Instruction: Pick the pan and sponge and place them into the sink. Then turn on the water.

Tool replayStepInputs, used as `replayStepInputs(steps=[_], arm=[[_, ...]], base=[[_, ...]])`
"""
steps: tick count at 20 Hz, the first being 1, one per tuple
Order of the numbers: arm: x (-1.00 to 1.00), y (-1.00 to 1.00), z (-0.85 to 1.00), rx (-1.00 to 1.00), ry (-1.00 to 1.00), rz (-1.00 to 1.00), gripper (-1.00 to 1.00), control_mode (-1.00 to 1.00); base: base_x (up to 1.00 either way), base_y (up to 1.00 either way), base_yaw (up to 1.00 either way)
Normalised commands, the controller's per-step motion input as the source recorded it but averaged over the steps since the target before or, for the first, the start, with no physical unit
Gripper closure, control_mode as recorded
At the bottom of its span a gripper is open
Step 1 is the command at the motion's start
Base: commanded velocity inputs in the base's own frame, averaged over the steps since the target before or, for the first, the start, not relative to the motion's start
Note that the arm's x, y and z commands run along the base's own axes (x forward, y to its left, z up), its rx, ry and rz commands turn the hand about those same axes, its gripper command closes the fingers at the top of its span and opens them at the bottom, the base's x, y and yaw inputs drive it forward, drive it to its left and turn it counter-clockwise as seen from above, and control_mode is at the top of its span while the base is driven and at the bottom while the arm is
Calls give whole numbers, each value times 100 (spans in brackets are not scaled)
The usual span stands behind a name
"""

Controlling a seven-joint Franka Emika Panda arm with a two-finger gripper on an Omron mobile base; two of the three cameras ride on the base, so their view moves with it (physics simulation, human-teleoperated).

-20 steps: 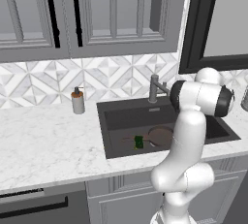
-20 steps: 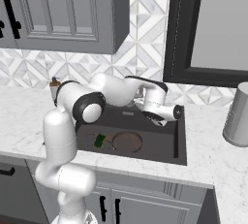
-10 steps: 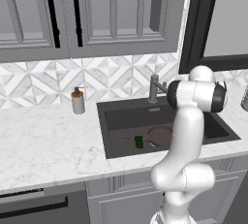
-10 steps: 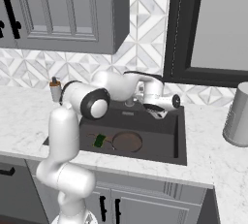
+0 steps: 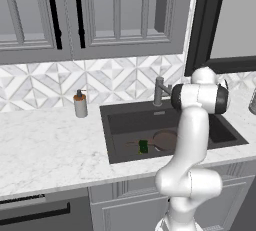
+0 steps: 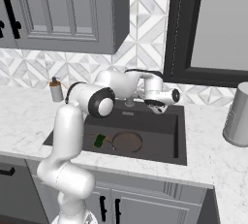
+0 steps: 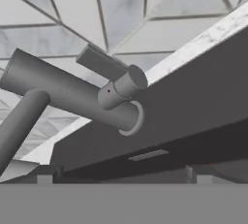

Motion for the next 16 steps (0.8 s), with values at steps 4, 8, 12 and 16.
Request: replayStepInputs(steps=[4, 8, 12, 16], arm=[[26, 9, 0, 0, 0, 0, -100, -100], [26, 15, 0, 0, 0, 0, -100, -100], [26, 13, -1, 0, 0, 0, -100, -100], [22, 0, 0, 0, 0, 0, -100, -100]], base=[[0, 0, 0], [0, 0, 0], [0, 0, 0], [0, 0, 0]])
